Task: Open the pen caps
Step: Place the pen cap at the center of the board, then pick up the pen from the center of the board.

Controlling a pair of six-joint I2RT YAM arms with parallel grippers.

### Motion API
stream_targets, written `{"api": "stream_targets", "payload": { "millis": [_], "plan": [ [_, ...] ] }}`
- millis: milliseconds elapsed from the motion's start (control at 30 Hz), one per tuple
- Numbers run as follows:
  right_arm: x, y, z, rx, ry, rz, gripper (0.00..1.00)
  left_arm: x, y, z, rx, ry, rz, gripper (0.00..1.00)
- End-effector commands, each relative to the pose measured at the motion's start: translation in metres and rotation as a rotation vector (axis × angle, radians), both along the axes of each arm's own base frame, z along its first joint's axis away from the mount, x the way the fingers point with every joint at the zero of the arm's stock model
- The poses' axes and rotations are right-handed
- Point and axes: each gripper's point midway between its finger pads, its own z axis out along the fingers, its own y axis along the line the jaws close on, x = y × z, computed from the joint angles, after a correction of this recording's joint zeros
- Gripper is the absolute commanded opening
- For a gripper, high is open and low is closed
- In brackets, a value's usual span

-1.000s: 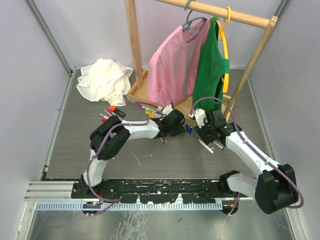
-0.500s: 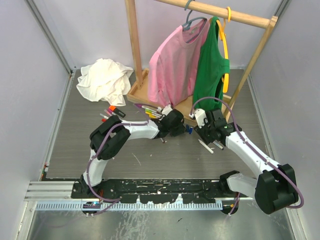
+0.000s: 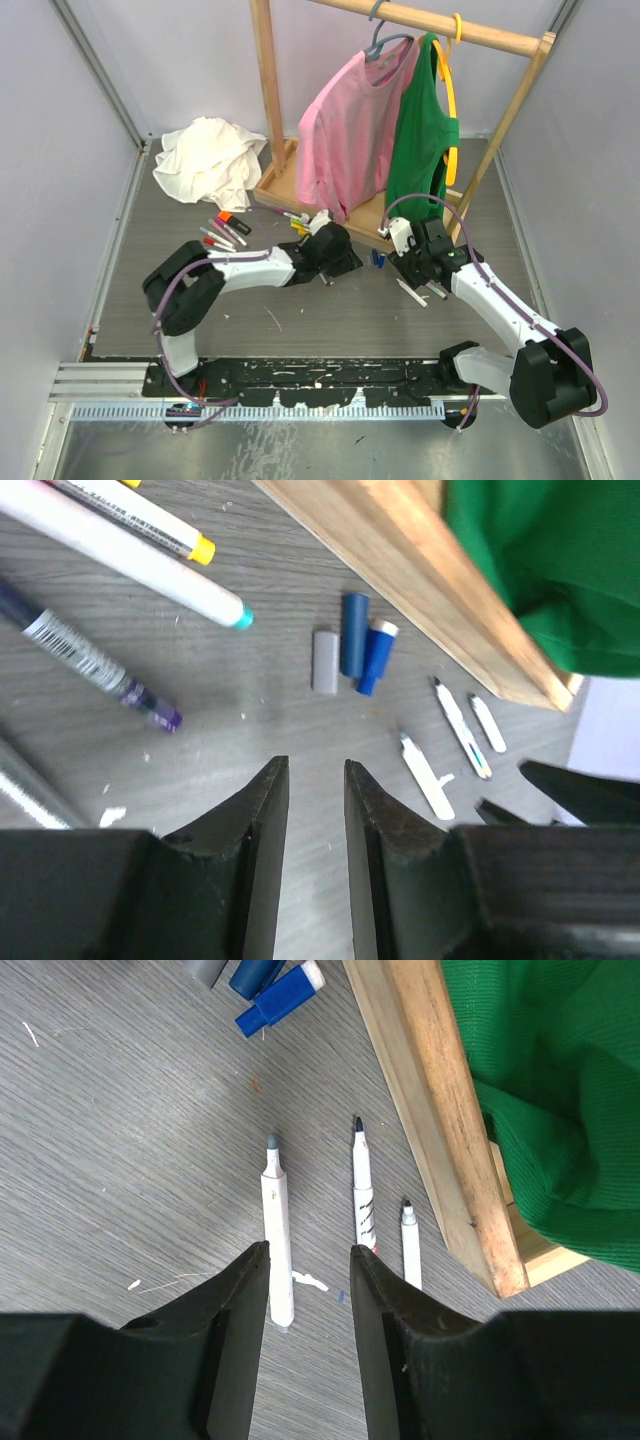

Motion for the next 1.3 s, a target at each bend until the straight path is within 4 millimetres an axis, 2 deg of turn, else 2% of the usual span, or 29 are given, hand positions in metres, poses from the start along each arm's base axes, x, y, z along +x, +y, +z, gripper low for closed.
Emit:
{"api": "stream_targets", "payload": {
  "millis": [0,200,233,367,500,600,633,733,800,900,1167,1267],
  "plan": [
    [0.01,0.006,0.015,0.039,-0.062,0.004,0.44,-0.002,0.014,0.064,-0.061,-0.172,-0.043,0.3],
    [0.0,0.021,0.022,0.092,-0.039,0.115,0.45,-0.024,0.046,0.081,-0.053,-0.378,-0.181,0.31],
    [-0.002,0.024,0.024,0.105,-0.035,0.135,0.46,-0.027,0.053,0.08,-0.051,-0.405,-0.186,0.33],
    [-0.011,0.037,0.031,0.158,-0.024,0.217,0.49,-0.028,0.083,0.064,-0.024,-0.429,-0.15,0.56],
    [-0.014,0.041,0.033,0.171,-0.021,0.242,0.5,-0.023,0.101,0.049,-0.007,-0.372,-0.114,0.6],
    [-0.015,0.041,0.03,0.167,-0.011,0.244,0.5,-0.013,0.127,0.026,0.155,-0.253,0.011,0.6],
    [-0.015,0.041,0.03,0.166,-0.01,0.245,0.5,-0.005,0.131,0.031,0.212,-0.225,0.057,0.6],
    [-0.015,0.041,0.03,0.166,-0.008,0.244,0.51,-0.002,0.155,0.024,0.447,-0.122,0.164,0.58],
    [-0.015,0.041,0.03,0.164,-0.01,0.246,0.51,-0.002,0.163,0.019,0.572,-0.075,0.174,0.58],
    [-0.015,0.04,0.03,0.161,-0.011,0.244,0.51,0.004,0.152,0.016,0.622,-0.053,0.149,0.57],
    [-0.014,0.039,0.029,0.155,-0.014,0.243,0.51,0.021,0.122,0.014,0.587,-0.072,0.11,0.55],
    [-0.015,0.039,0.029,0.155,-0.013,0.243,0.51,0.024,0.115,0.007,0.59,-0.061,0.092,0.53]
  ]
}}
